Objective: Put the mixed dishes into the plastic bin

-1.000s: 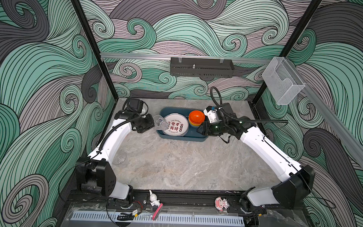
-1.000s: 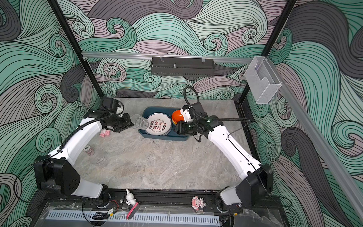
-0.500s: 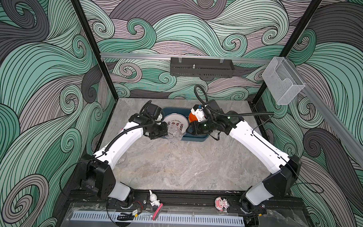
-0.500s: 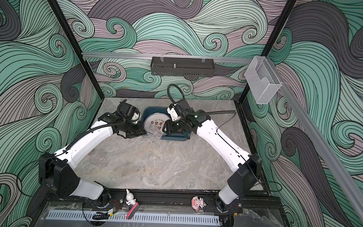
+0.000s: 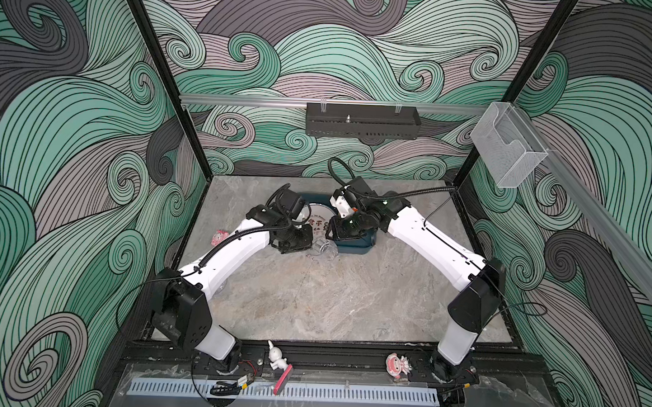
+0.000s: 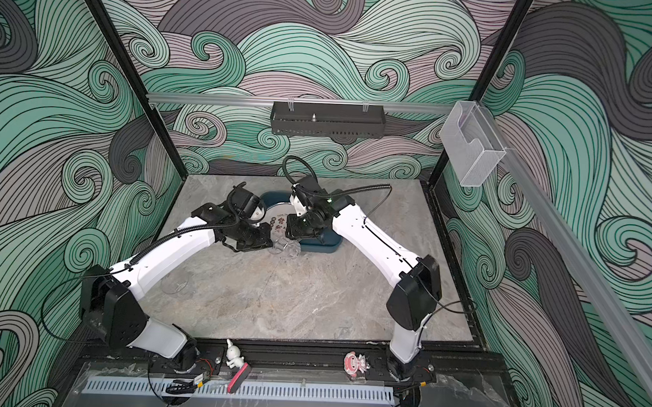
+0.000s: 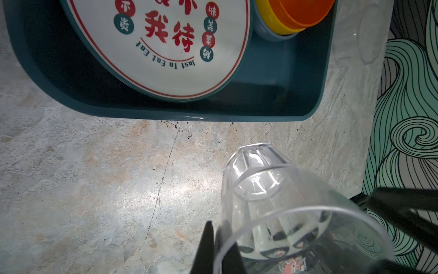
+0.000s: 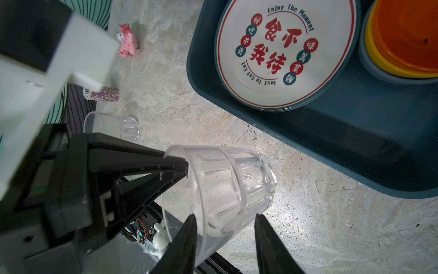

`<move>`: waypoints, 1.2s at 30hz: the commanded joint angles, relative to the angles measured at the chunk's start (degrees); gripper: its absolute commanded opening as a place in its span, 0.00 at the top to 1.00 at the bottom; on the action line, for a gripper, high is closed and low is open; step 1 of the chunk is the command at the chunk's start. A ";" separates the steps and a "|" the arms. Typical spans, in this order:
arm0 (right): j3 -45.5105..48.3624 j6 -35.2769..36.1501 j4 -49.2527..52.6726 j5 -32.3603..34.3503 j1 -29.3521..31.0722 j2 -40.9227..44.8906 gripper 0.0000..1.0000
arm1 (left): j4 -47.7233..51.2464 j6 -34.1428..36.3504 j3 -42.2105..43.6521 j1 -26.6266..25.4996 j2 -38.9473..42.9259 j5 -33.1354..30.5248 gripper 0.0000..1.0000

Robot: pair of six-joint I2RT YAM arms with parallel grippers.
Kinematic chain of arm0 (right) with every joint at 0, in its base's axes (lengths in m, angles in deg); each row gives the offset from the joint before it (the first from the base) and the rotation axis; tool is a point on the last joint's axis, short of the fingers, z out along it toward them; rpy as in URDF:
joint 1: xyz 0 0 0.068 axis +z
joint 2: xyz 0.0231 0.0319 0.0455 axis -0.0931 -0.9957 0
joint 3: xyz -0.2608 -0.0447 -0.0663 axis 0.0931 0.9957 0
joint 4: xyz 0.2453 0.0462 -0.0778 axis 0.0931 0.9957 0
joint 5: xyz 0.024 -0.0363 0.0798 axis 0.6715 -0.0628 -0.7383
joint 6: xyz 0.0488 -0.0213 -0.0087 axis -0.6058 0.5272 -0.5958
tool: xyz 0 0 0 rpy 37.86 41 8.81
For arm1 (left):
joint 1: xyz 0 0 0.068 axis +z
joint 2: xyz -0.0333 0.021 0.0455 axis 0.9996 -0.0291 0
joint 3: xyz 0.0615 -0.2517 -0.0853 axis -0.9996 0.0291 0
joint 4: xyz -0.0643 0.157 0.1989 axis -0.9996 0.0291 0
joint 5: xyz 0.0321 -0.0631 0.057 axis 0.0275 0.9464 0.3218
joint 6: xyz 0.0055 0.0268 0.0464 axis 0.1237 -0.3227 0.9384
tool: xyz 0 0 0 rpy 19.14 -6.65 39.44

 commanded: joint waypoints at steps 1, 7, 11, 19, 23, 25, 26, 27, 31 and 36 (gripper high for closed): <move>-2.25 -0.18 1.88 1.38 0.67 -1.19 0.59 | 0.56 -0.35 -3.00 -0.65 -0.15 -0.95 1.00; -2.99 -0.24 2.55 2.18 0.94 -3.39 0.64 | 0.82 -0.35 -3.38 -0.91 0.02 -1.03 1.00; -2.88 0.02 2.54 2.16 1.02 -4.03 0.72 | 0.88 -0.57 -3.69 -0.89 0.19 -0.99 0.98; -1.38 0.69 2.53 4.80 1.02 -3.69 0.91 | 0.94 -1.21 -4.90 -0.91 0.61 -0.95 0.93; -0.82 0.89 2.53 6.78 0.95 -3.12 0.97 | 0.99 -1.61 -5.54 -0.95 1.09 -0.77 0.89; -0.39 0.84 2.52 7.86 0.98 -2.79 0.99 | 0.95 -1.80 -5.71 -0.89 1.57 -0.85 0.86; -0.19 0.94 2.54 8.56 0.93 -2.55 1.00 | 0.90 -1.84 -5.71 -0.90 1.89 -0.82 0.84; 0.03 0.94 2.48 8.97 0.82 -2.30 1.00 | 0.76 -1.93 -5.73 -0.90 2.18 -0.91 0.82; 0.50 1.35 2.53 9.98 0.25 -1.53 1.00 | 0.33 -2.18 -5.54 -0.89 3.15 -1.01 0.79; 1.13 1.79 2.50 11.11 -0.85 -0.56 1.00 | -0.69 -2.78 -4.39 -0.85 4.16 -1.35 0.70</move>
